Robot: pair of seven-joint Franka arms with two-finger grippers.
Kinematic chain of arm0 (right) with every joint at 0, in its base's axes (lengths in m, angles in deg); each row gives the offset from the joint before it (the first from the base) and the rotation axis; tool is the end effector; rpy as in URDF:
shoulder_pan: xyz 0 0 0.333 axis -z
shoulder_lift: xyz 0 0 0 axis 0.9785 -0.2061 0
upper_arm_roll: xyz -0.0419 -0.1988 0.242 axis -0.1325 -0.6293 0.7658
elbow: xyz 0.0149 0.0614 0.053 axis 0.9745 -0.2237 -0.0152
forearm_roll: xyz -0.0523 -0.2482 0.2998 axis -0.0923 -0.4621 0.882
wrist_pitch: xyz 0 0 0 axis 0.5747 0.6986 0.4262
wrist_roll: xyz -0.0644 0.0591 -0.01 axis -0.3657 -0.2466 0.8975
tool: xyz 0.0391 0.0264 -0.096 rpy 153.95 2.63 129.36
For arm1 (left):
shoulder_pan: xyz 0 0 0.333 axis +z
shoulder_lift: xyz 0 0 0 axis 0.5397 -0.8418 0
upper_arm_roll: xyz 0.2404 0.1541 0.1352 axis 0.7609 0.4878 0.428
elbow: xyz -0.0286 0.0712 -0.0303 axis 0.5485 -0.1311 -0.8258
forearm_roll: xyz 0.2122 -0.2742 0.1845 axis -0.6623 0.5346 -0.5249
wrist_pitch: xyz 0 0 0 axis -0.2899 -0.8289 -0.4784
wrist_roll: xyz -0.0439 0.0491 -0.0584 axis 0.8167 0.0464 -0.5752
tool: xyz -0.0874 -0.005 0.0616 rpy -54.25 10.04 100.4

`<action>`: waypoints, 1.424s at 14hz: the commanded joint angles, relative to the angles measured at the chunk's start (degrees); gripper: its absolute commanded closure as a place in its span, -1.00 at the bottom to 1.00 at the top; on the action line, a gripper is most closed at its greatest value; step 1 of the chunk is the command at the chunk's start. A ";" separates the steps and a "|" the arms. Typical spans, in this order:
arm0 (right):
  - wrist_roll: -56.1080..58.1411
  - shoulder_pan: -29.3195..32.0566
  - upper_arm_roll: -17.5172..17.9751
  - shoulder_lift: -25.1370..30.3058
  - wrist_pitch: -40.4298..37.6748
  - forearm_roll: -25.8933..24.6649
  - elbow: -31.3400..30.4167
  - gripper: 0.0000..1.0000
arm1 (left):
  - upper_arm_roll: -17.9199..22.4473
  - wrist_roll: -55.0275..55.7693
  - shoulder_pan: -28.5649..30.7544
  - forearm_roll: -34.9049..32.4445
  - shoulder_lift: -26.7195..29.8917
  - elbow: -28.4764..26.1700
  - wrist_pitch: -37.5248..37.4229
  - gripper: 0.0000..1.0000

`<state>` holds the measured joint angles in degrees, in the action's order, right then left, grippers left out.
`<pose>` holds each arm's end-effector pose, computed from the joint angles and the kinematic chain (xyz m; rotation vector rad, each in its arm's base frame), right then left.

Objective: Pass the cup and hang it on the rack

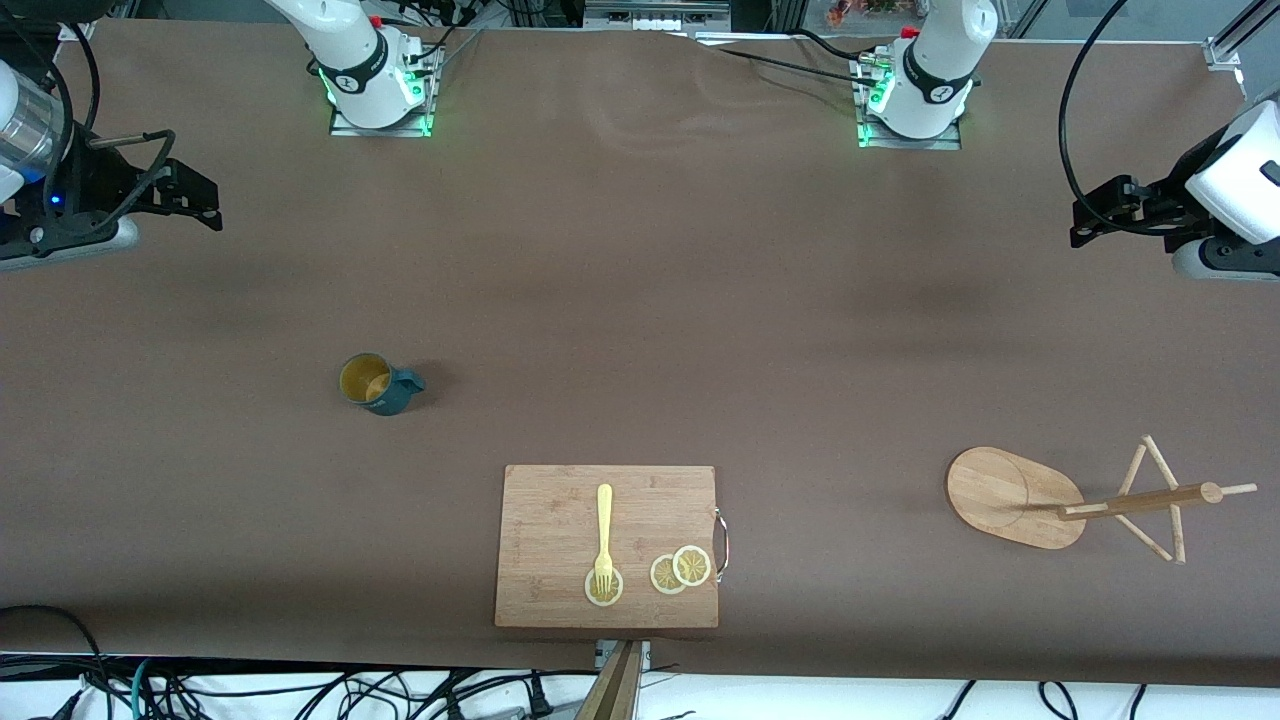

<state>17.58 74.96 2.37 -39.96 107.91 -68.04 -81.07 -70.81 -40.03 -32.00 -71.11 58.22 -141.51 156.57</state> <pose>0.5468 0.0371 0.5976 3.0973 0.3470 -0.1396 0.5677 -0.0351 0.6312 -3.1164 0.0565 0.1861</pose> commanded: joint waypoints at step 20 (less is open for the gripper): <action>-8.70 0.07 0.65 1.44 1.37 2.08 -0.10 -1.00 | 0.05 0.34 -0.14 1.37 -0.07 0.38 0.26 -1.00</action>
<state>9.65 74.93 2.51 -39.49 108.88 -66.74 -81.06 -70.83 -40.03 -32.01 -71.01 58.22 -141.51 156.57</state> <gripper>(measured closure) 0.000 0.000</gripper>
